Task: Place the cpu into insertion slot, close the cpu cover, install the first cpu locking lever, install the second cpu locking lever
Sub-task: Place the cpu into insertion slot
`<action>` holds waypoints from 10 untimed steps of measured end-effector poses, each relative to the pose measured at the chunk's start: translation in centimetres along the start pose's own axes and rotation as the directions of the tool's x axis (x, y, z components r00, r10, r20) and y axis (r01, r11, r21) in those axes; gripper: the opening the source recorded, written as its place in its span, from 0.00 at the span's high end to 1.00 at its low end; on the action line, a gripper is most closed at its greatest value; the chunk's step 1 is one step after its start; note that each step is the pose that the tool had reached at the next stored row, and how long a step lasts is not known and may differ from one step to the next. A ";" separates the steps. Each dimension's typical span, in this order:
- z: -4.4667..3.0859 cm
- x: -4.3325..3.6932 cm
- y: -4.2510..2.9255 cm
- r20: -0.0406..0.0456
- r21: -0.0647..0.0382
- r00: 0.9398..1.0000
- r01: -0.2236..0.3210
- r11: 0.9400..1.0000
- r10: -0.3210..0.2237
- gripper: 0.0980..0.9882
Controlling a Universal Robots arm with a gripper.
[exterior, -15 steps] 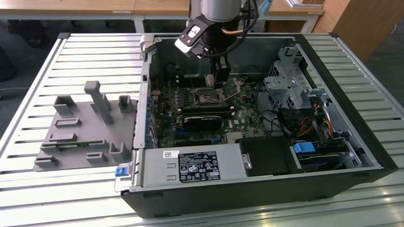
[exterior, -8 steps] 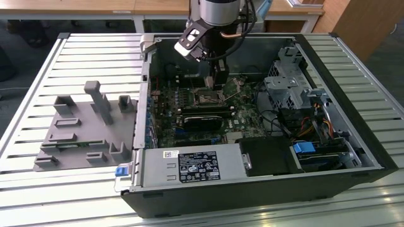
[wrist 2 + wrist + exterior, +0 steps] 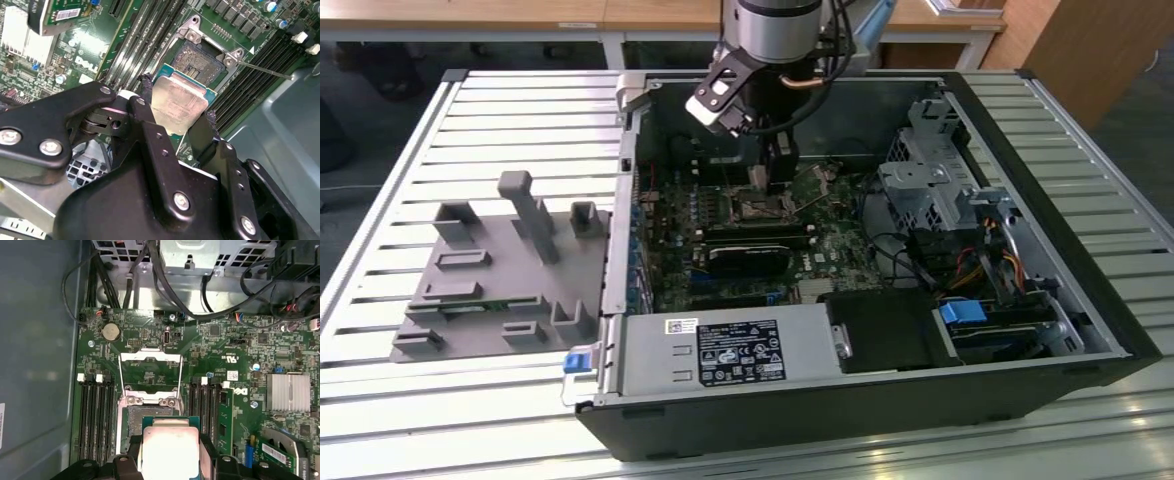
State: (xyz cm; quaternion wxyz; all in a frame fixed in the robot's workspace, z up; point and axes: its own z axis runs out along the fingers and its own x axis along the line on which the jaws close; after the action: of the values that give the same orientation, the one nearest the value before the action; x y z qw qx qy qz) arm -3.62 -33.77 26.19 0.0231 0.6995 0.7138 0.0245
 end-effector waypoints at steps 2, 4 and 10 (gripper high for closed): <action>0.17 0.09 -0.11 0.000 0.000 1.000 0.000 1.000 0.000 0.51; 0.34 0.20 -0.19 0.000 0.000 1.000 0.000 1.000 0.000 0.51; 1.13 0.67 -0.33 0.000 0.000 1.000 0.000 1.000 0.000 0.51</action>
State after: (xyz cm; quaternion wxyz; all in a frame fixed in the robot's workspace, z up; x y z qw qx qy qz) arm -3.89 -33.10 25.05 0.0233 0.6997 0.7137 0.0245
